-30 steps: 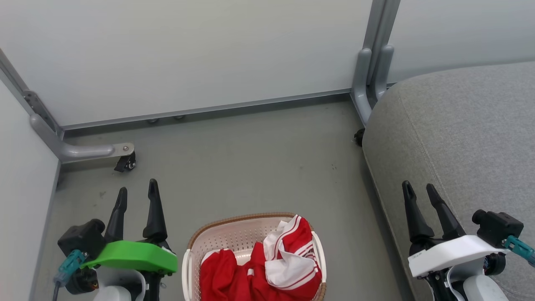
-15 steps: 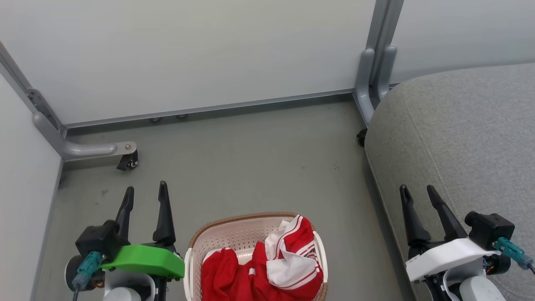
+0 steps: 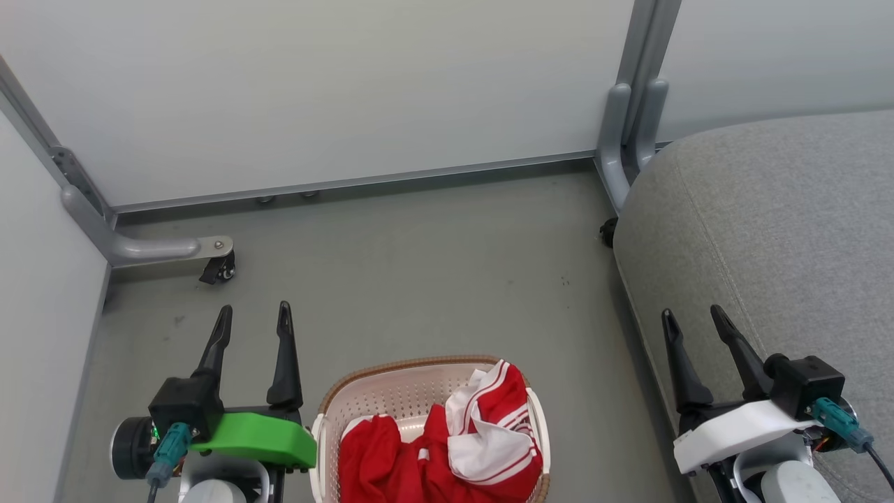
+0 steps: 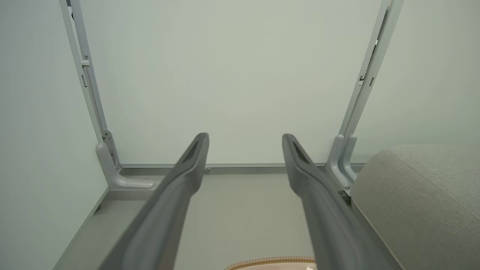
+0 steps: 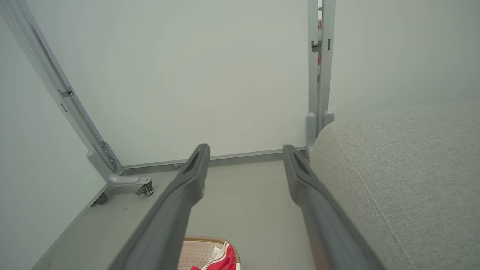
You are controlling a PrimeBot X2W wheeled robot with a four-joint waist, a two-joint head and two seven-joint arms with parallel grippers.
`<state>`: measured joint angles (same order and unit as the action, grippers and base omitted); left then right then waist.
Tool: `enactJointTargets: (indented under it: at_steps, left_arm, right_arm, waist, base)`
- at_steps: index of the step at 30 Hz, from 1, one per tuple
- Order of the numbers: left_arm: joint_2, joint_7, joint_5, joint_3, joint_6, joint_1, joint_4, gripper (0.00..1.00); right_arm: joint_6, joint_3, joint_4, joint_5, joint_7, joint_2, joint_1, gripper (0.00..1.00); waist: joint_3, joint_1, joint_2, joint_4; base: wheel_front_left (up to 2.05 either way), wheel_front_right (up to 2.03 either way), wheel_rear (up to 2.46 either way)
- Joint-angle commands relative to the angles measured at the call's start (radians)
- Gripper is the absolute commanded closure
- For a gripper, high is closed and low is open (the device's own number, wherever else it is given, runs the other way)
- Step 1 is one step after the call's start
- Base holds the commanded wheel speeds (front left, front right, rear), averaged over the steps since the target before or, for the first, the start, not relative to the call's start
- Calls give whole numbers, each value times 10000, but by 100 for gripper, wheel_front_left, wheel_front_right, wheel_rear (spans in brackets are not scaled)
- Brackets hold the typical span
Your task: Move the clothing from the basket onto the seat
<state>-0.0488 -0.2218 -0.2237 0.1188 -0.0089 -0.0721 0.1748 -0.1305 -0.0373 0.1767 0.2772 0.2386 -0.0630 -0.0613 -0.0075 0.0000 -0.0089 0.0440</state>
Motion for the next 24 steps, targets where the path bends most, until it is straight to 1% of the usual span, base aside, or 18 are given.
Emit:
enactJointTargets:
  at_steps: [1, 19, 22, 24]
  left_arm:
    - [-79, -74, 258, 15, 27, -24, -50, 0]
    - [-71, -400, 1512, 165, 72, -9, 24, 0]
    - [-66, -472, 1579, 158, 49, -3, 46, 0]
    - [-59, -429, 1328, 106, 0, -4, 65, 0]
  right_arm:
    - [-3, 51, -70, -236, 65, -14, -41, 0]
    - [-2, 172, 79, -1763, 254, 119, -11, 0]
    - [-2, 209, 162, -1960, 265, 133, -38, 0]
    - [-2, 223, 206, -1903, 262, 129, -65, 0]
  waist:
    - [0, 0, 74, 11]
    - [-25, 0, 87, 87]
    - [-28, 0, 89, 99]
    - [-22, 0, 89, 99]
  base:
    - [0, 0, 0]
    - [0, 0, 0]
    - [0, 0, 0]
    - [0, 0, 0]
